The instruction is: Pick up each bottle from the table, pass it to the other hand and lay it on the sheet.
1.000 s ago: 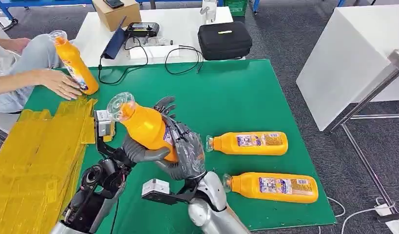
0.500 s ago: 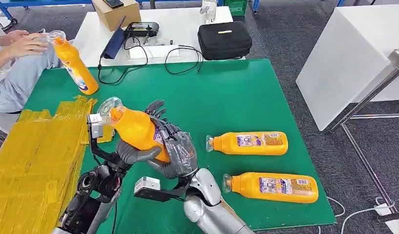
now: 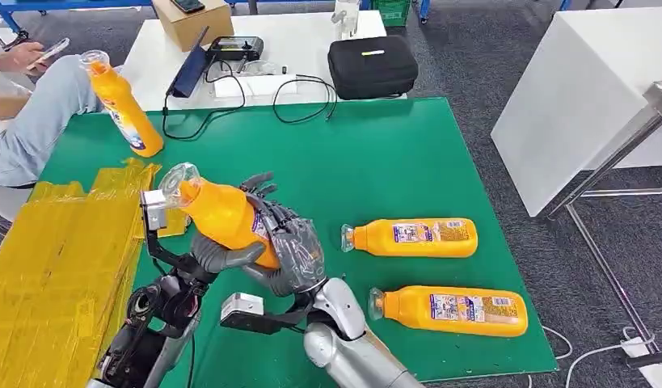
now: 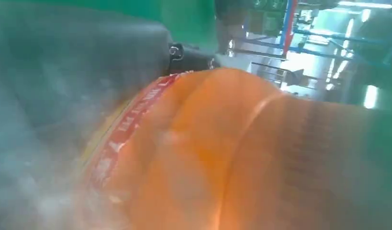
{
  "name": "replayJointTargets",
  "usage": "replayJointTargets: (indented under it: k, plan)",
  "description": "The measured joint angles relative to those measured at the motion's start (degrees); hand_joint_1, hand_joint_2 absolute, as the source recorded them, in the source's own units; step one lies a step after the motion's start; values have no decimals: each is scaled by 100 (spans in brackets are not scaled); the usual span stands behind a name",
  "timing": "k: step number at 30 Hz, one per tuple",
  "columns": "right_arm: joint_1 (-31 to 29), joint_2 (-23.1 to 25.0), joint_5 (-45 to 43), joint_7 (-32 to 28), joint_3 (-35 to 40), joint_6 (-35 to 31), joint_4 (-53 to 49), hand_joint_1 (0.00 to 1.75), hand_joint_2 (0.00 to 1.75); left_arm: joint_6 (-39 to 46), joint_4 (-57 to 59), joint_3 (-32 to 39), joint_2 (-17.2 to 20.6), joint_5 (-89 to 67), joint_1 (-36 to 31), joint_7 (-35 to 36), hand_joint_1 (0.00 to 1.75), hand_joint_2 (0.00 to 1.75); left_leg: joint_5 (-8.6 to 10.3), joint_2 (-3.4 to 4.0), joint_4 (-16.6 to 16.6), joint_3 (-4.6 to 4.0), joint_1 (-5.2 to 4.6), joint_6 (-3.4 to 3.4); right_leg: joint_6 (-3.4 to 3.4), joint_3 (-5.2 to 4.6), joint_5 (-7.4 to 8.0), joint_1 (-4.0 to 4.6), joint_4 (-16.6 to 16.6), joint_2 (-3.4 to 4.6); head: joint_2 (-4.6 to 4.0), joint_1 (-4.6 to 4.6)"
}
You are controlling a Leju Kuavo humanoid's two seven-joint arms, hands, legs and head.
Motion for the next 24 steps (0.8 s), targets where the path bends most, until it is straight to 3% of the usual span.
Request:
replayJointTargets:
  k: [17,18,19,24]
  plan:
    - [87,90,261,105,-116,-162,-84,175,175,77,-113,188,-138,47,90,39,175,175,0,0,0,-1,0,0,0,0,0,0,0,-1,0,0]
    - [116,83,293,127,-133,-162,-155,17,175,79,-136,190,-151,13,98,37,175,175,0,0,0,-2,0,0,0,-1,0,0,0,-1,0,0]
    - [139,79,315,155,-153,-160,-230,0,175,83,-162,192,-164,-24,97,33,175,175,0,-1,0,-2,0,0,0,-2,0,0,0,-1,0,2]
    - [363,22,374,70,-291,-157,-678,0,175,142,-278,199,-230,-177,89,18,175,175,0,-2,0,-2,0,0,0,-1,0,0,0,-2,0,0]
